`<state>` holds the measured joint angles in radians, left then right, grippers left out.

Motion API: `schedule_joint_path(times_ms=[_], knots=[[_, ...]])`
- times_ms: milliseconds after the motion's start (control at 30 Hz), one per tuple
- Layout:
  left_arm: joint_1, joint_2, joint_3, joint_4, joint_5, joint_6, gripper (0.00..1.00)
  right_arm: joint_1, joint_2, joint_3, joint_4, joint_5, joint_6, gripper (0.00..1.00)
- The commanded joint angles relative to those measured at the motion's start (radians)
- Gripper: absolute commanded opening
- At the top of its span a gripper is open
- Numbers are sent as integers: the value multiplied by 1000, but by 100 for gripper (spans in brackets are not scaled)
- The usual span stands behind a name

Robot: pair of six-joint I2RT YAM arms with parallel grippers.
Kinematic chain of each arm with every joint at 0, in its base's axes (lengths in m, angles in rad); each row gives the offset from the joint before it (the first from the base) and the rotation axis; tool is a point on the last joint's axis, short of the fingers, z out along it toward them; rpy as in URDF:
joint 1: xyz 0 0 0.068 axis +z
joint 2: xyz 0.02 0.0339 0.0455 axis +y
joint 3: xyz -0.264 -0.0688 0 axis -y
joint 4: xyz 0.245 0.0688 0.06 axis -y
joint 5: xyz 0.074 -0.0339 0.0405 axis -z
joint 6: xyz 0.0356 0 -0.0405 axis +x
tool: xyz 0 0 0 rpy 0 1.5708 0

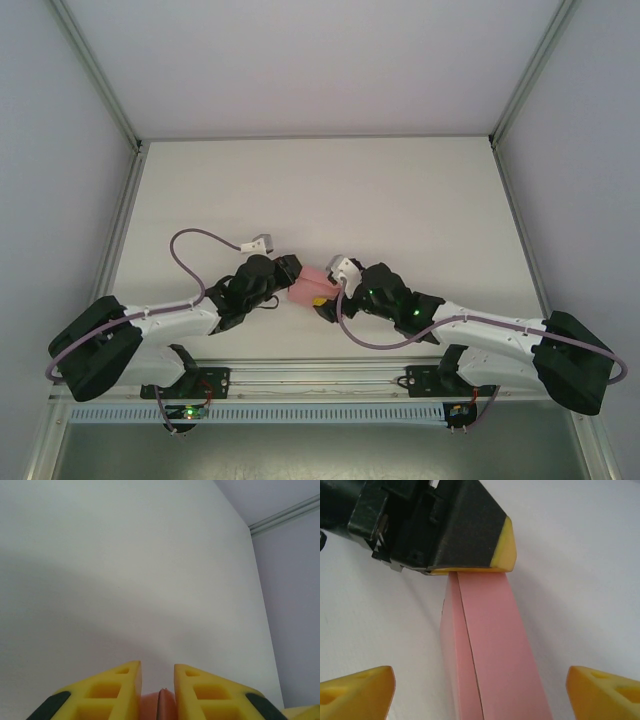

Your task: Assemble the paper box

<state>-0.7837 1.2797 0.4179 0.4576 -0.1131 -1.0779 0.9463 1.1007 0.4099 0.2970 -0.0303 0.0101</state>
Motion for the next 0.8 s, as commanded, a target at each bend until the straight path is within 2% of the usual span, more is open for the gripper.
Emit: schedule_joint_path(times_ms=[0, 67, 267, 433, 600, 767], knots=[[-36, 19, -56, -190, -16, 15, 23, -1, -33, 34, 15, 102, 77, 98], [-53, 8, -51, -206, -46, 24, 23, -1, -70, 39, 2, 201, 173, 98], [-86, -8, -51, -230, -109, 23, 24, 1, -225, 26, -166, 380, 428, 98], [-101, -7, -50, -221, -124, 40, 23, 2, -276, -20, -294, 390, 519, 95], [-112, -6, -54, -212, -129, 51, 24, -11, -279, -43, -366, 477, 628, 87], [-118, -17, -68, -209, -145, 47, 24, -30, -245, -43, -410, 392, 667, 84]])
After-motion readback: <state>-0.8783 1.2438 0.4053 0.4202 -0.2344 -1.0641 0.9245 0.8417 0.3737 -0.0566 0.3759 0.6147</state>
